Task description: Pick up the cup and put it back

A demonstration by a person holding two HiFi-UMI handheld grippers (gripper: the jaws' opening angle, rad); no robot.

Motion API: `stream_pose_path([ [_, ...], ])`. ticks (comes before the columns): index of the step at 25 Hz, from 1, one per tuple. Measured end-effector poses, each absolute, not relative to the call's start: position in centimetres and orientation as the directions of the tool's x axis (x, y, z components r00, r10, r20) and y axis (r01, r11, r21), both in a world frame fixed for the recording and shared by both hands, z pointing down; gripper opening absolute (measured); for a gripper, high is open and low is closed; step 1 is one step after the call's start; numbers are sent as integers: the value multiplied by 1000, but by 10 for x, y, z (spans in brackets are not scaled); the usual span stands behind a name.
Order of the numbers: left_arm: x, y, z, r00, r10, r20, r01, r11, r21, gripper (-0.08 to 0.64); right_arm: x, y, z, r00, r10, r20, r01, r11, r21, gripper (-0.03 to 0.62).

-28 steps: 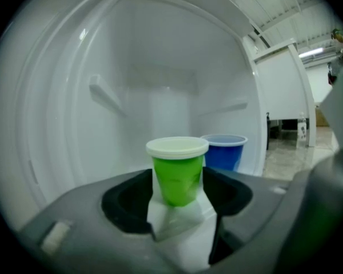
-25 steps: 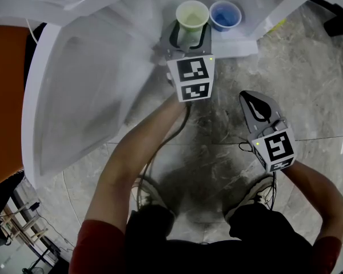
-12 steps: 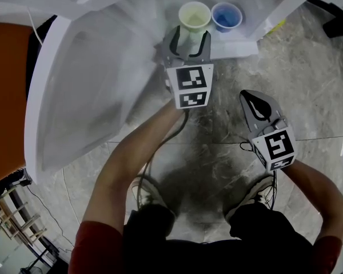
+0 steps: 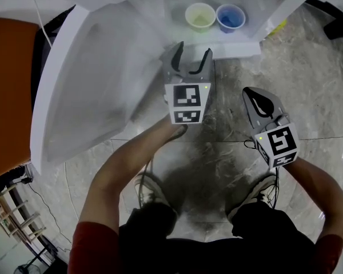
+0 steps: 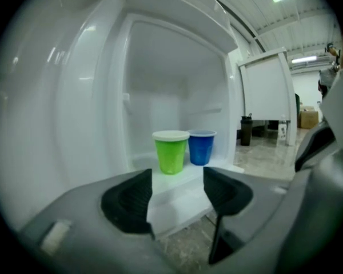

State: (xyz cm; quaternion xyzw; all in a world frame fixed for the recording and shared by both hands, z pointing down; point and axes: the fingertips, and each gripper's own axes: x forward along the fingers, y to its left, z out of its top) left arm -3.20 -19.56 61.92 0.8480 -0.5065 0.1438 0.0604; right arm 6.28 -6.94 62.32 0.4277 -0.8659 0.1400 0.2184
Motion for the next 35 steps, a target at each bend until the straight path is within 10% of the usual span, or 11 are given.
stream_pose_path([
  [35, -64, -45, 605, 658, -696, 287, -715, -698, -52, 267, 24, -58, 612, -585, -642, 496, -749, 662, -25, 0],
])
